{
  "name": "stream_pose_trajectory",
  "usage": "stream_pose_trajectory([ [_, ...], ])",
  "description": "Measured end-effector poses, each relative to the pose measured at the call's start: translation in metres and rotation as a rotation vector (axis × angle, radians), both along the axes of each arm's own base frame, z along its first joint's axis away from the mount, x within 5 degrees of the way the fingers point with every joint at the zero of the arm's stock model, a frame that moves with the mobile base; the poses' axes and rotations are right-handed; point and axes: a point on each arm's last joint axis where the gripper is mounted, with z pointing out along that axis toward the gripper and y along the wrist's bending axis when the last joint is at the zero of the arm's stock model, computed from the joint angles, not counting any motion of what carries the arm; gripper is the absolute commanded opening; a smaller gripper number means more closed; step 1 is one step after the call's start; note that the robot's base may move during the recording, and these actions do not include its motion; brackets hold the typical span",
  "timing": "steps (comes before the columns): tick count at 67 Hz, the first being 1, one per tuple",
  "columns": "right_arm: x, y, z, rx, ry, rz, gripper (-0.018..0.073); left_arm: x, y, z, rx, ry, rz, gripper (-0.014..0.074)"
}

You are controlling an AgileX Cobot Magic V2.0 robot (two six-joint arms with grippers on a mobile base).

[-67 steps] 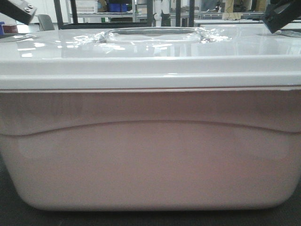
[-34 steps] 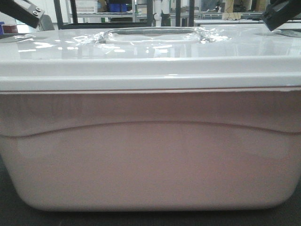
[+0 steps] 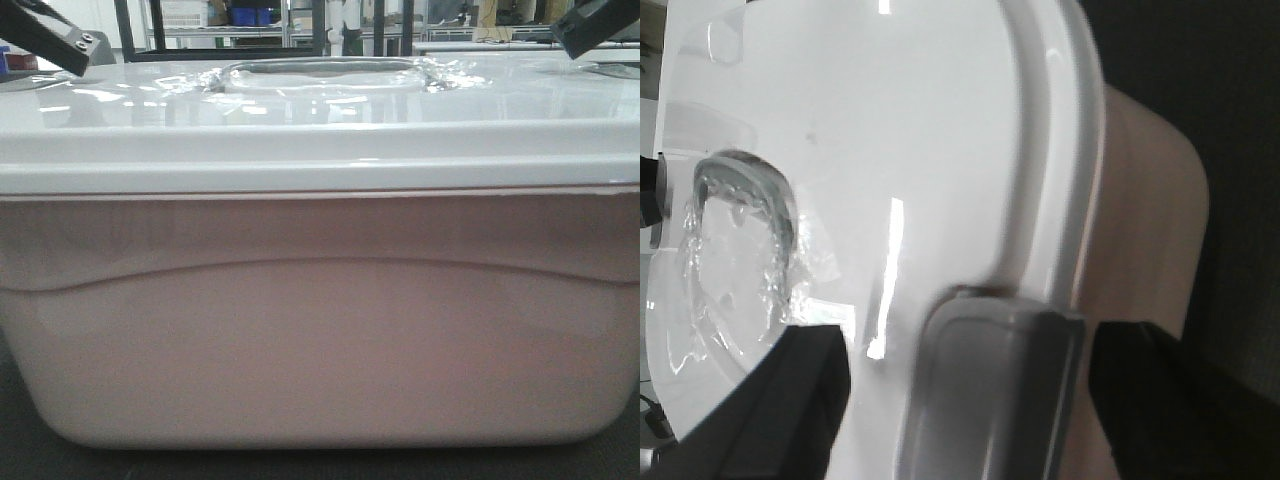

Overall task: Grab white bin and place on right shelf
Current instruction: 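Lift the pink bin off the table with both grippers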

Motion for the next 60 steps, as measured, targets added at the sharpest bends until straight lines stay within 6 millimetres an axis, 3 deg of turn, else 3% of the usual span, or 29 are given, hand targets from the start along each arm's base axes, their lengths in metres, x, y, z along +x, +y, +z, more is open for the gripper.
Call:
stream_pose_trajectory([
  [60,-0.001,-0.0002,0.0003,-0.011,-0.007,0.007,0.0596,-0.0014,-0.0007,0.0004,-0.008,0.007,-0.015,0.0437],
])
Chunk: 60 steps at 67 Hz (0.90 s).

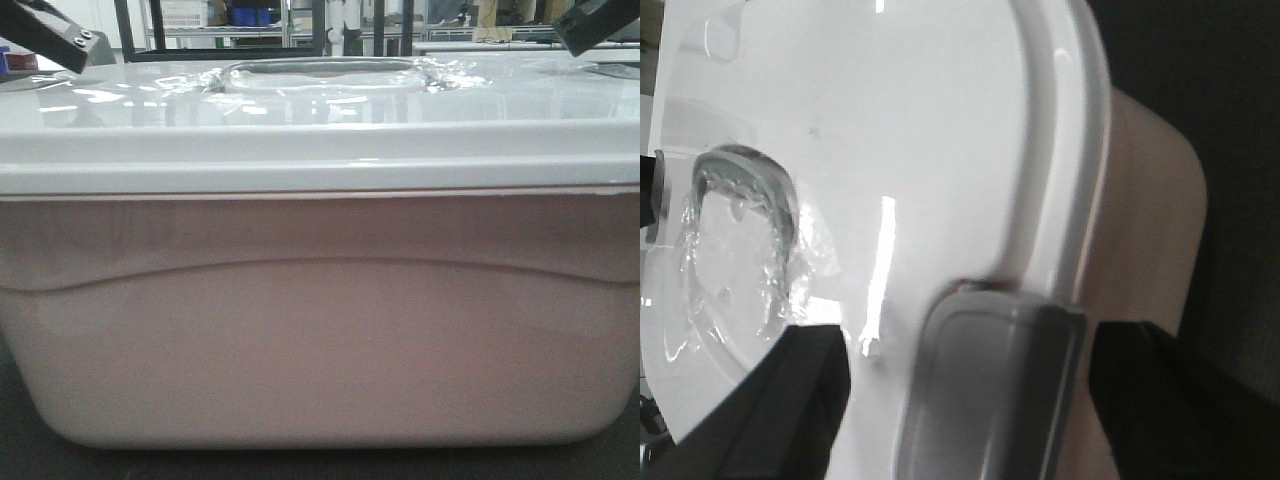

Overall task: Grab white bin and place on right shelf
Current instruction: 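Lift the pink bin off the table with both grippers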

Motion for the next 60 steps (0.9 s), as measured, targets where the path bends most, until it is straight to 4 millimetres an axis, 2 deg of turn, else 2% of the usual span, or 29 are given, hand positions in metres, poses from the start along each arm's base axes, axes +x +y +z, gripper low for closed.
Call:
stream_pose_trajectory([
  [7,-0.0002,-0.0003,-0.0005,-0.007,0.001,0.002,0.0582,0.0,0.0,0.0,0.0,0.0,0.0,0.0437],
  [22,-0.0003,-0.0004,-0.0006,-0.009,0.002,0.003,0.0428,0.0,0.0,0.0,0.0,0.0,0.0,0.0437],
  [60,-0.0004,-0.0004,-0.0008,-0.01,0.002,0.004,0.0426,0.0,0.0,0.0,0.0,-0.002,-0.001,0.0421],
])
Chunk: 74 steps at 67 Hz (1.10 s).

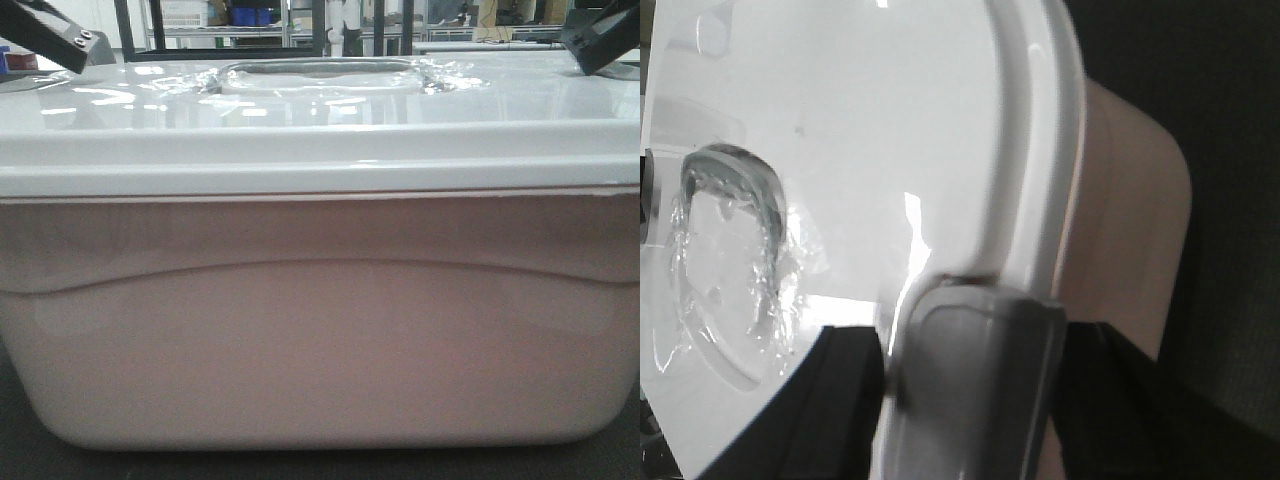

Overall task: Grab white bin and place on right shelf
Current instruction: 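Lift the pink bin off the table with both grippers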

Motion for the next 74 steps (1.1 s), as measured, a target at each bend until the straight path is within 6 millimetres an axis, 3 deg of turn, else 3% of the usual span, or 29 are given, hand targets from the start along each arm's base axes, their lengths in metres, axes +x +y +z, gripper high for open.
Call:
stream_pose_trajectory([
  [20,0.0,0.0,0.0,0.0,0.0,0.0,0.0426,-0.0001,-0.0003,0.0005,-0.007,-0.001,-0.002,0.0222],
  [74,0.0011,0.007,-0.0004,-0.014,-0.017,0.015,0.0426,0.0004,0.0006,0.0008,-0.01,-0.001,0.006,0.0222],
])
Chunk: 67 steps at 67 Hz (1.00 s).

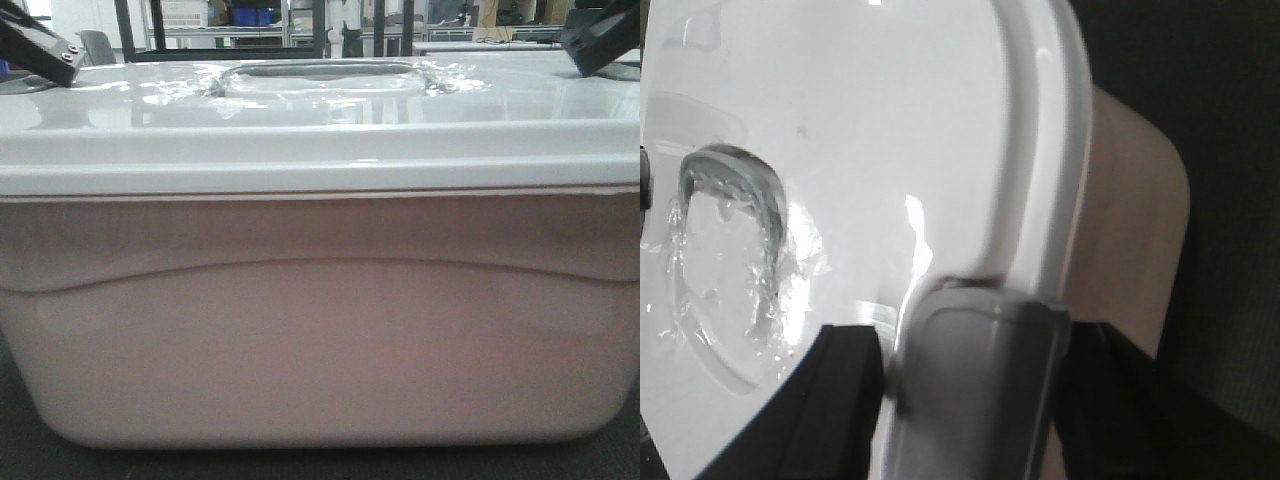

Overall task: Grab white bin and place on right shelf
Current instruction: 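Lift the pink bin off the table with both grippers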

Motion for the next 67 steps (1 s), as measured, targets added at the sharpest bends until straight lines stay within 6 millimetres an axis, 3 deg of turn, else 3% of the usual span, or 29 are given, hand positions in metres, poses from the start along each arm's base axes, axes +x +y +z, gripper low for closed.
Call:
stream_pose_trajectory([
  [13,0.001,0.011,0.001,-0.027,-0.035,0.011,0.0426,0.001,0.002,-0.001,0.008,-0.002,0.011,0.0222],
  [67,0.002,0.013,0.001,-0.004,0.012,-0.032,0.0387,0.002,0.003,-0.001,0.01,-0.011,0.017,0.0252],
])
